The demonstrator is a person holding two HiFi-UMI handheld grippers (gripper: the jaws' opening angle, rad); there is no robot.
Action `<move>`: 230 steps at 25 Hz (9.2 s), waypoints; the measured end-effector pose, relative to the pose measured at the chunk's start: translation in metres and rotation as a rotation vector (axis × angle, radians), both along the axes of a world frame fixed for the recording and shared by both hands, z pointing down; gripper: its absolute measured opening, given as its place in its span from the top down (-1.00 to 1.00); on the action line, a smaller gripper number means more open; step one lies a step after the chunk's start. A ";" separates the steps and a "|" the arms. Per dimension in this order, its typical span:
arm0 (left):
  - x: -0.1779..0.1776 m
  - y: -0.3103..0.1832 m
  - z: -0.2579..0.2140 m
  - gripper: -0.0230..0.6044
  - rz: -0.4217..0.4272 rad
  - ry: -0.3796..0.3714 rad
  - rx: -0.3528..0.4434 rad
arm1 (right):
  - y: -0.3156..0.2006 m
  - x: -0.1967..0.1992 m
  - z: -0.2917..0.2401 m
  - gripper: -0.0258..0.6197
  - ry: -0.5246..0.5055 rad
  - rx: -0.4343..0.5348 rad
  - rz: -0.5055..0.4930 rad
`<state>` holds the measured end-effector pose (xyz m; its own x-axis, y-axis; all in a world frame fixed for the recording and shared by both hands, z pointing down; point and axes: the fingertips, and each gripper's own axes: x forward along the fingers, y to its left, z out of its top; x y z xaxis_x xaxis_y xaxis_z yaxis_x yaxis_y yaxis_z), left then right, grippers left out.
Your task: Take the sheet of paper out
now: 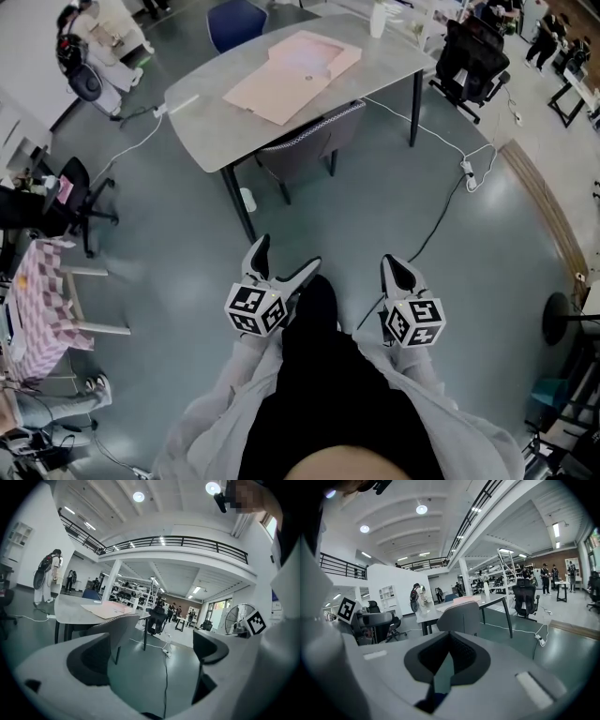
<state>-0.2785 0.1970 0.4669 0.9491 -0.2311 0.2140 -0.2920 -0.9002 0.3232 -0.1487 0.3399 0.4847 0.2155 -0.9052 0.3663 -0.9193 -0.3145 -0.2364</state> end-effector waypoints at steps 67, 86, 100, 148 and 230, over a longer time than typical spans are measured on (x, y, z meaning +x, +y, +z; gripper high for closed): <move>0.266 -0.263 -0.022 -0.79 0.150 0.061 -0.019 | -0.273 0.236 -0.013 0.89 -0.009 0.034 0.073; 0.362 -0.277 -0.015 -0.79 0.138 0.051 -0.019 | -0.297 0.324 -0.009 0.89 -0.018 0.021 0.026; 0.465 -0.338 -0.019 -0.79 0.018 0.039 -0.008 | -0.372 0.441 -0.013 0.89 -0.025 0.031 -0.106; 0.514 -0.542 0.023 -0.59 -0.389 0.217 -0.655 | -0.539 0.483 0.030 0.89 -0.175 -0.079 -0.539; 0.513 -0.659 0.150 0.93 -0.533 0.004 -0.819 | -0.611 0.471 0.068 0.89 -0.174 -0.247 -0.575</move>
